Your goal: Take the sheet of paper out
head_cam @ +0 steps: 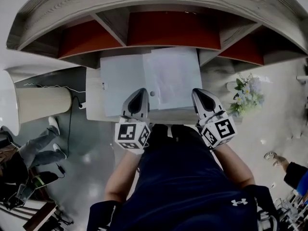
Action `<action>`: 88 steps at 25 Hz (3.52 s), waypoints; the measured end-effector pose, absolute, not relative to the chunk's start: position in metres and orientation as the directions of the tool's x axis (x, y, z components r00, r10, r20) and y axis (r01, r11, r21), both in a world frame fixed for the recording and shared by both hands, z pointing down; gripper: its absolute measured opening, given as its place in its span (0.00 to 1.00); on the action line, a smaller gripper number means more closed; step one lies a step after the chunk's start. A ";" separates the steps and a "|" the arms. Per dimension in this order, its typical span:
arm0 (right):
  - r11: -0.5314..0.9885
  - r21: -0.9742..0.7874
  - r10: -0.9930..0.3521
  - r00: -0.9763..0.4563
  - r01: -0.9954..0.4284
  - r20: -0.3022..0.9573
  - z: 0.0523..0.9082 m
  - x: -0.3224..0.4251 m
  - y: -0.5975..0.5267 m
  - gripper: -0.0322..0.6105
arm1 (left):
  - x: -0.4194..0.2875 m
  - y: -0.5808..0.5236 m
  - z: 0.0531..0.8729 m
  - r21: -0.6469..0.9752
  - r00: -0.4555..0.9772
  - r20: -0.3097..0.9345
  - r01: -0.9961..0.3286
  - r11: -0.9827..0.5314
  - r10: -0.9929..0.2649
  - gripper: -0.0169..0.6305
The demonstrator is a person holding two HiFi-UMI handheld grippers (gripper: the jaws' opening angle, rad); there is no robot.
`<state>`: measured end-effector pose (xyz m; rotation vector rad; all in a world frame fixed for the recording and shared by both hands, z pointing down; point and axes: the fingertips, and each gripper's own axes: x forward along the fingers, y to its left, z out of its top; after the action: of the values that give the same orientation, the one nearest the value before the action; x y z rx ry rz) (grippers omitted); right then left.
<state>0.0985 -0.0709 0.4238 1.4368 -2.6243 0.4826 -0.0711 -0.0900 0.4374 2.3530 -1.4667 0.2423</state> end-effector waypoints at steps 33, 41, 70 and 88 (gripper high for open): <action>0.307 -0.332 -0.805 -0.430 -0.892 0.409 0.504 0.092 -0.065 0.07 | -0.030 -0.163 0.674 0.526 0.596 0.703 -0.803 -0.279 -0.387 0.46; 0.283 -0.355 -0.803 -0.423 -0.891 0.420 0.510 0.098 -0.061 0.07 | -0.027 -0.168 0.686 0.479 0.553 0.743 -0.833 -0.277 -0.377 0.46; 0.312 -0.368 -0.774 -0.459 -0.876 0.436 0.516 0.094 -0.054 0.07 | -0.005 -0.171 0.692 0.635 0.675 0.657 -0.735 -0.236 -0.335 0.07; 0.338 -0.357 -0.763 -0.476 -0.871 0.438 0.514 0.084 -0.051 0.07 | -0.032 -0.170 0.684 0.701 0.718 0.610 -0.686 -0.193 -0.336 0.05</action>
<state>0.0842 -0.0508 0.5140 1.4897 -2.4057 0.8281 -0.0324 -0.1701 0.6835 1.7964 -0.8051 0.3878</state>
